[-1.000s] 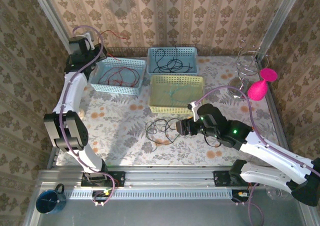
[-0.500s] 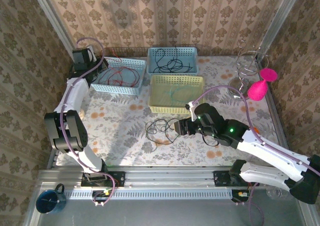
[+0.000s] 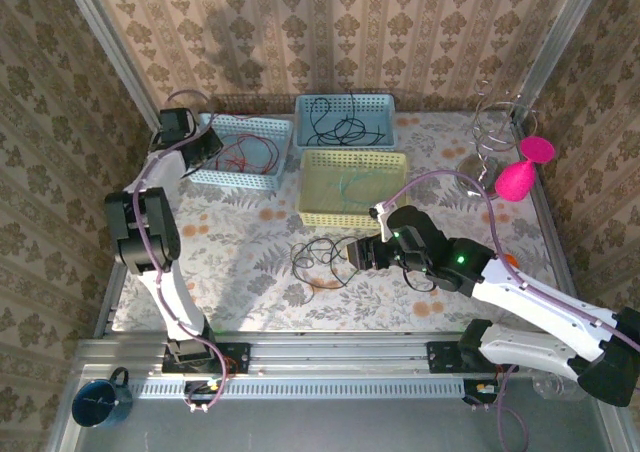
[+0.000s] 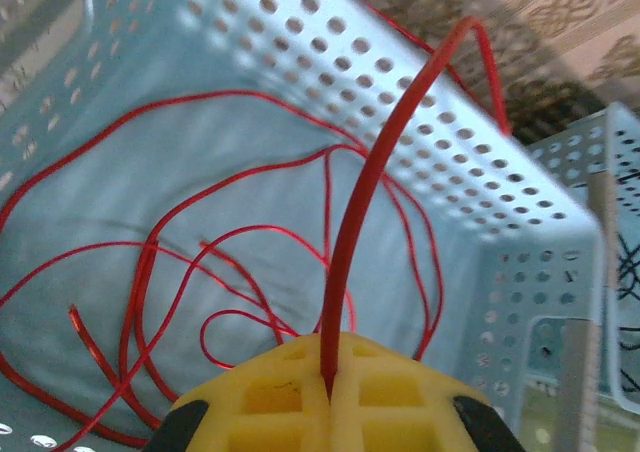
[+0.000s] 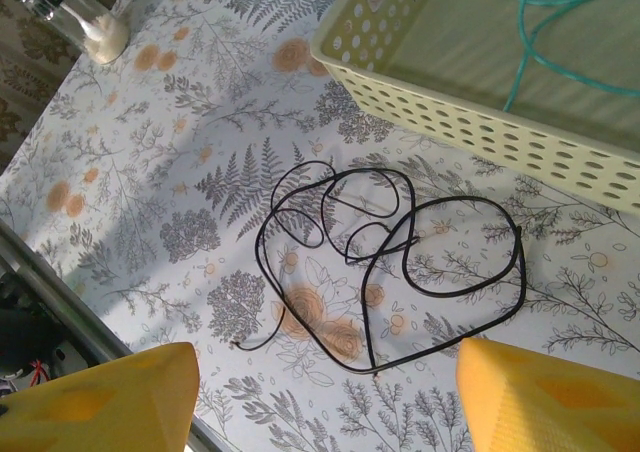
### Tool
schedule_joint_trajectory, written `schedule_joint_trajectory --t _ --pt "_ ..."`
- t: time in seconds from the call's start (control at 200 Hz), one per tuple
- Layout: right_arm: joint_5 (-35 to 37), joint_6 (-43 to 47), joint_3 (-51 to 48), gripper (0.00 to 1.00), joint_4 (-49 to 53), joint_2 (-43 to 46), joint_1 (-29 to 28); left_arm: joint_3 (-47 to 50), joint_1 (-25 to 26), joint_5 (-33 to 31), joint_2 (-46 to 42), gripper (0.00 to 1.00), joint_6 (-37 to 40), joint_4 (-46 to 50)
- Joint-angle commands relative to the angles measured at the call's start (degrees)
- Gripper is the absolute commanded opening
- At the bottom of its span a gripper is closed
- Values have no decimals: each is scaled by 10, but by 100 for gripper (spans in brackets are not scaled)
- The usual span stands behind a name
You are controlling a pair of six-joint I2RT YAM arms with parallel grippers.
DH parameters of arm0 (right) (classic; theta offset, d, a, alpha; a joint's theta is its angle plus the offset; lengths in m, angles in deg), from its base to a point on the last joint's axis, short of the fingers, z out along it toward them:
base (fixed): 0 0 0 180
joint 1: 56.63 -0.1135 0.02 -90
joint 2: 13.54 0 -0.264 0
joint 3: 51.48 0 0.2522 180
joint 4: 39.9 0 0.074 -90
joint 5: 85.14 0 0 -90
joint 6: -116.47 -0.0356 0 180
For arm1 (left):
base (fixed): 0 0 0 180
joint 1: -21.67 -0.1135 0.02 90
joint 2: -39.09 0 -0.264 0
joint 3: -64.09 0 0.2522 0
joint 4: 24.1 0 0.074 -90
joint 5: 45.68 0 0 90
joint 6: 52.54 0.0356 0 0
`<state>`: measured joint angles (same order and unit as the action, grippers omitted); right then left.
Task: Untangle the cables
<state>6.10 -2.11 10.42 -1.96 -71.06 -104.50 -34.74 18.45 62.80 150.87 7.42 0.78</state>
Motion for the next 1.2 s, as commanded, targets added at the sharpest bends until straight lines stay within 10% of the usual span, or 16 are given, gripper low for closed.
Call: schedule_joint_trajectory --t 0.0,0.39,0.83,1.195 --pt "8 -3 -6 70 1 -7 0 6 -6 12 -9 0 -23 -26" --pt "4 2 0 70 -20 -26 1 -60 1 25 -108 0 16 32" --pt "-14 2 -20 70 -50 -26 1 105 -21 18 -249 0 3 -1" --pt "-11 -8 -41 70 -56 -8 1 94 -21 31 -147 0 -21 -20"
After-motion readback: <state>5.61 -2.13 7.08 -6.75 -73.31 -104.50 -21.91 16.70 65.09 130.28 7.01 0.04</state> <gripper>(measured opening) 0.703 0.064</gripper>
